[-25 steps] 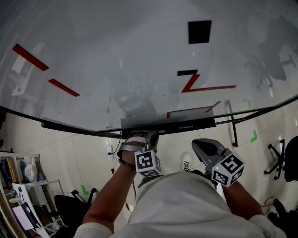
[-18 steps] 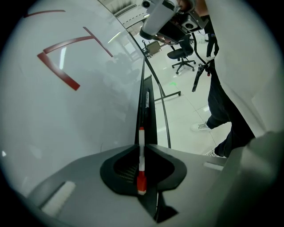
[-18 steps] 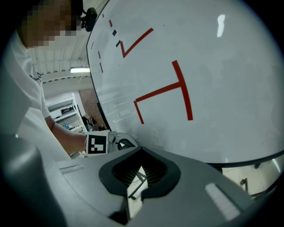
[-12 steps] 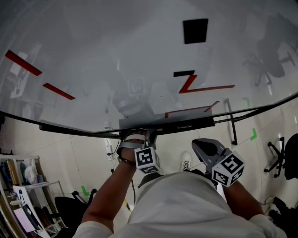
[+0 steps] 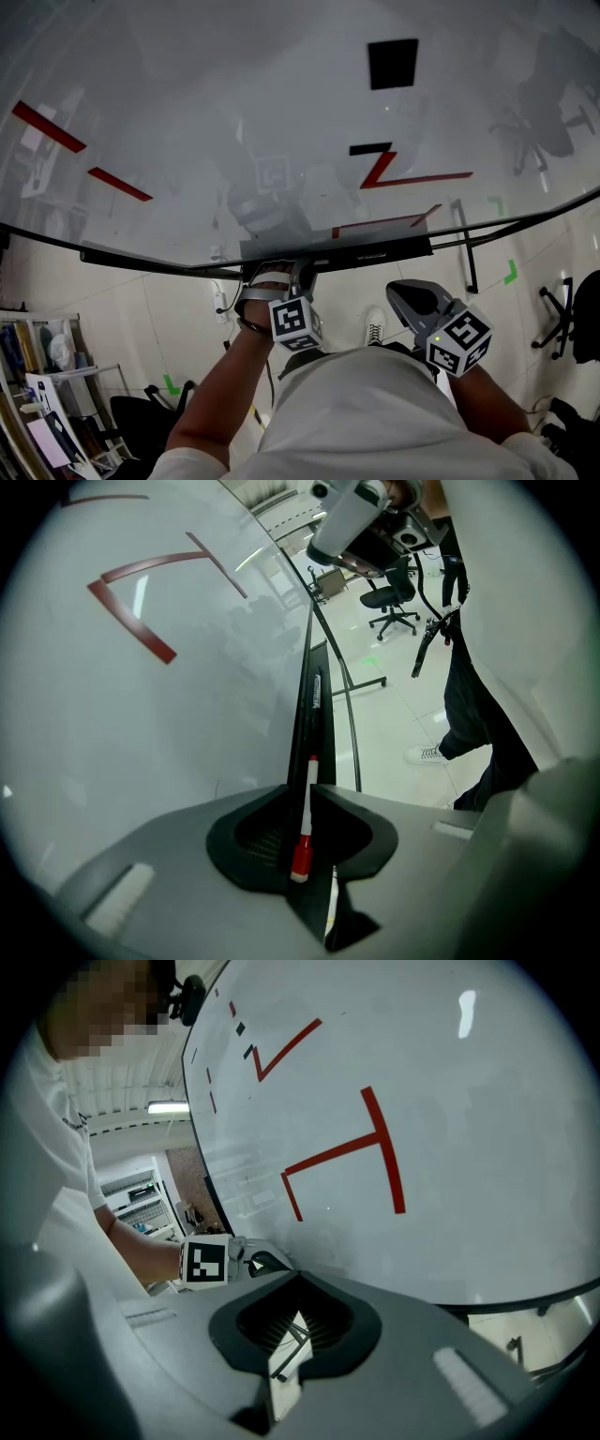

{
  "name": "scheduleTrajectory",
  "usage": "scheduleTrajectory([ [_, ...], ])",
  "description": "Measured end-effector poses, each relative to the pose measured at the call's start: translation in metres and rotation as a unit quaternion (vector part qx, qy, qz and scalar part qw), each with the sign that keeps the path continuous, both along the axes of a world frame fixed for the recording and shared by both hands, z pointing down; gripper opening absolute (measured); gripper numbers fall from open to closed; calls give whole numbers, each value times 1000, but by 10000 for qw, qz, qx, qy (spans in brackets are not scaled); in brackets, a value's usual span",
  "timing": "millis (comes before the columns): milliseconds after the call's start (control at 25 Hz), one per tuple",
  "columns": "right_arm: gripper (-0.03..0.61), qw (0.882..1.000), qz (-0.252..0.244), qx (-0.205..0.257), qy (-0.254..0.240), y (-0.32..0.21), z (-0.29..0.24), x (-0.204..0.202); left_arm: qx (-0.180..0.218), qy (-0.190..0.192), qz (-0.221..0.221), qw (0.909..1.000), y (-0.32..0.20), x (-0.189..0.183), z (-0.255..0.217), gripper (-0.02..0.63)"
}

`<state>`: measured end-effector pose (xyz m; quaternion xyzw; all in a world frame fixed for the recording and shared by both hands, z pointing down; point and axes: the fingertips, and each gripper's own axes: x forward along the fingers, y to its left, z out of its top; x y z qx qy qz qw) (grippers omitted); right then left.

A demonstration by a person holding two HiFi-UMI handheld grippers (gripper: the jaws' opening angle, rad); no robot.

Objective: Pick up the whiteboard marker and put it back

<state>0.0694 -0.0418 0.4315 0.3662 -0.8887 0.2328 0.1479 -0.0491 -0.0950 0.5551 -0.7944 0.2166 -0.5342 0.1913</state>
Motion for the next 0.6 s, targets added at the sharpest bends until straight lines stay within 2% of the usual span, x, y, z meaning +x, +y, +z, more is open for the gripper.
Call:
scheduleTrajectory([
  [200, 2, 10000, -38, 4, -33, 1, 0, -3, -26, 207, -117, 9997, 3, 0, -11, 74],
  [360, 2, 10000, -76, 34, -24, 2, -2, -5, -26, 531, -249, 9983, 7, 3, -24, 17],
  [480, 2, 10000, -73, 50, -22, 2, -3, -5, -156, 996, -488, 9937, 10, 6, -35, 17],
  [600, 2, 10000, -62, 36, -32, 3, -2, -5, -381, 1624, -734, 9833, 15, 11, -50, 17],
])
